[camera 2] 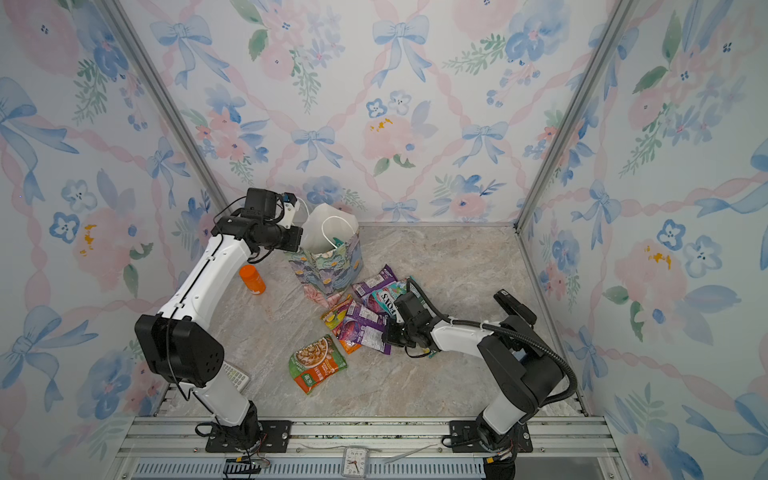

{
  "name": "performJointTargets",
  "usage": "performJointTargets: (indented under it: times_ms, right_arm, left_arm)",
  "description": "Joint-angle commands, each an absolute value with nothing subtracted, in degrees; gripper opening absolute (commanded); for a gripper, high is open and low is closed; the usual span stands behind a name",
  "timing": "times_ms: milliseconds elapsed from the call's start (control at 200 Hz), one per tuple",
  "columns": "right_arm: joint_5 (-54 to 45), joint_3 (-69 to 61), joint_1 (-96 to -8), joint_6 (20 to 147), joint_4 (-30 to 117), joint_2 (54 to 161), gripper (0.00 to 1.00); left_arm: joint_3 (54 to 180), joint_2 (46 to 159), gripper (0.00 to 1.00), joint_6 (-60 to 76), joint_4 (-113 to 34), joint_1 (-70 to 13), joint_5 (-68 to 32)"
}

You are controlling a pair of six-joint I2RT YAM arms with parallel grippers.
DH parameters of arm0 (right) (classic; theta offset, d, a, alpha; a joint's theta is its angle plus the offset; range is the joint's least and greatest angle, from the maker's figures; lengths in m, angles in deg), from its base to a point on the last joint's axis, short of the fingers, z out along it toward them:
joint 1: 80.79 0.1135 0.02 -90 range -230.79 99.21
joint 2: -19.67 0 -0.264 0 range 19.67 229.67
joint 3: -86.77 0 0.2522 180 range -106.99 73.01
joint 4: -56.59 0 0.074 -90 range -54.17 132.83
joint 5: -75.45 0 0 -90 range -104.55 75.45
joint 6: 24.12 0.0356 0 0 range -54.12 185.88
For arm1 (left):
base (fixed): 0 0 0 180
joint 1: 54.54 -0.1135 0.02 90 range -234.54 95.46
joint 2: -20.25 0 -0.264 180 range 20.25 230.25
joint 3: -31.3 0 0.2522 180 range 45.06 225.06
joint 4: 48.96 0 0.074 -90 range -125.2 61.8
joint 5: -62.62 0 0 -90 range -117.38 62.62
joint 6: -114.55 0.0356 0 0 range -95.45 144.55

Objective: Place the snacks into the paper bag
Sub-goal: 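Close the right gripper on the purple Fox's packet edge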

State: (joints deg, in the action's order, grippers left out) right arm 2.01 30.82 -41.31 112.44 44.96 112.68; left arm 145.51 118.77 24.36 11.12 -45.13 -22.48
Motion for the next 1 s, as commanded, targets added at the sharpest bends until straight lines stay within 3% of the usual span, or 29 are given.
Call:
performJointTargets:
  times_ms: [0, 540, 645, 710, 750, 830, 990]
  right_arm:
    - [1.74, 29.86, -41.07, 111.1, 43.4, 112.2, 0.0]
    - [-3.83, 25.99, -40.28, 102.97, 33.01, 106.33, 0.0]
    - [-3.65, 26.14, -40.32, 103.97, 33.1, 106.64, 0.19]
    - [-3.54, 26.87, -40.27, 104.67, 34.22, 107.01, 0.39]
    - [-3.55, 27.19, -40.26, 105.12, 34.91, 107.48, 0.46]
    - [-3.61, 26.8, -40.23, 105.81, 35.1, 108.49, 0.54]
    - [-4.35, 26.47, -40.17, 106.78, 36.36, 111.24, 0.56]
  left_arm:
    - [143.78, 119.22, 0.0, 23.67, 14.45, -44.87, -22.96]
    - [143.42, 118.89, 0.0, 23.59, 14.46, -44.8, -22.93]
    - [143.69, 119.21, 0.0, 23.58, 14.46, -44.8, -22.66]
    - [143.52, 119.17, 0.0, 23.52, 14.49, -44.82, -22.51]
    - [143.44, 119.19, 0.0, 23.56, 14.54, -44.85, -22.62]
    - [143.5, 119.2, 0.0, 23.5, 14.5, -44.85, -22.78]
    - [143.33, 119.1, 0.0, 23.58, 14.45, -44.82, -22.63]
